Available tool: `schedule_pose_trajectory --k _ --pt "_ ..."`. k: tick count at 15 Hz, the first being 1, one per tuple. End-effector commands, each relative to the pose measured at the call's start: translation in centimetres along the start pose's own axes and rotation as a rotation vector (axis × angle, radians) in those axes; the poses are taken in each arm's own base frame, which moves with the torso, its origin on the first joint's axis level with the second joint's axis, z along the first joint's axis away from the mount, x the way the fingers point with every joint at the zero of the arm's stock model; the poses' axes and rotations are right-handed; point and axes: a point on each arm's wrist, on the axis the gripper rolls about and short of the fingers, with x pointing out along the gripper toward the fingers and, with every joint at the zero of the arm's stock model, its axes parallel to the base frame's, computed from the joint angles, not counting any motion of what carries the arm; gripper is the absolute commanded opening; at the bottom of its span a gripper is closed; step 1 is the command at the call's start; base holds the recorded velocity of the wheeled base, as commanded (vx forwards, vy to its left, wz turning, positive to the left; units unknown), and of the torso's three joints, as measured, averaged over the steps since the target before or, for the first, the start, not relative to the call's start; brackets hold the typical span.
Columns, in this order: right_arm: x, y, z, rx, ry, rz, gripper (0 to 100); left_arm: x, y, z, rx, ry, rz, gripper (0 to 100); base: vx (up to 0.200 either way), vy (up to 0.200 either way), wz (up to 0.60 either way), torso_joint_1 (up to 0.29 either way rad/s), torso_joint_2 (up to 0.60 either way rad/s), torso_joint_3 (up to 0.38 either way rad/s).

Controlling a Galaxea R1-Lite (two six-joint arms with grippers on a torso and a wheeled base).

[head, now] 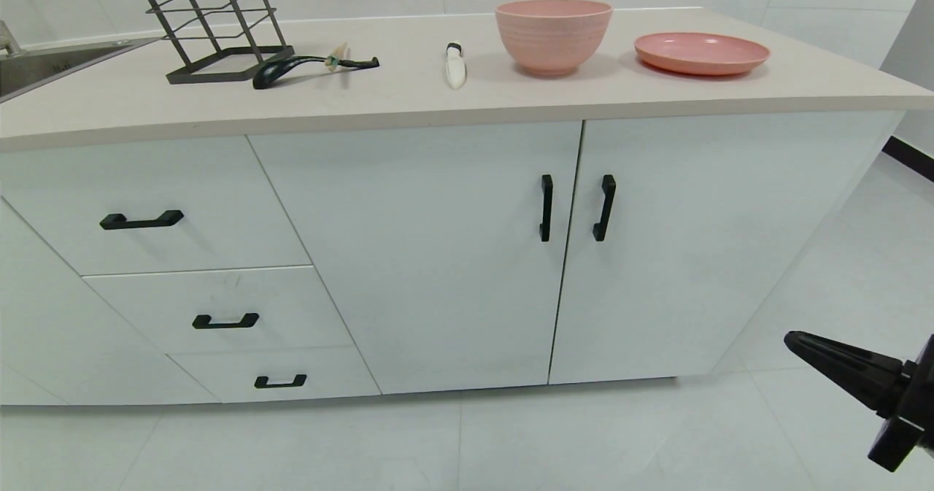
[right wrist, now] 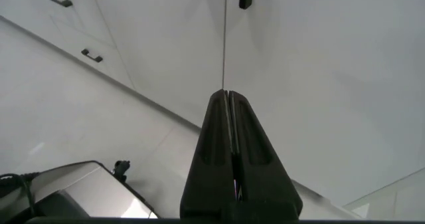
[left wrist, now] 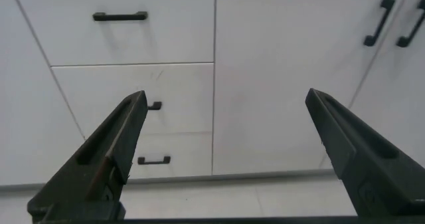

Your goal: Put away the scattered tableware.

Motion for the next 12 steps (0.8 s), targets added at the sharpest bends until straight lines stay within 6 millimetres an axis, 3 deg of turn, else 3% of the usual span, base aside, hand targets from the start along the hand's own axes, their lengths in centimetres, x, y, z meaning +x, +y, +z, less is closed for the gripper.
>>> schedule_pose_trajectory --k 1,4,5,8,12 --pt "0.8 -0.3 -0.2 0.002 0.021 0.015 100 1.7 -0.2 3.9 -0.008 0.057 -0.116 100 0.000 0.000 0.00 0.000 0.00 0.000" --pt "2.8 -1.2 1.2 -0.043 -0.047 0.063 100 5.9 -0.7 7.9 0.075 0.126 -0.302 100 0.000 0.000 0.00 0.000 0.00 0.000" --pt "3.0 -1.3 1.3 -0.049 -0.054 0.076 100 6.5 -0.8 8.2 0.089 0.135 -0.323 100 0.000 0.000 0.00 0.000 0.00 0.000" --pt "4.9 -2.0 1.4 -0.087 -0.087 0.160 100 12.2 -1.4 8.4 0.141 0.127 -0.503 100 0.000 0.000 0.00 0.000 0.00 0.000" --pt "6.8 -2.9 2.1 -0.119 -0.127 0.182 100 15.4 -1.9 7.7 0.130 0.113 -0.640 100 0.000 0.000 0.00 0.000 0.00 0.000"
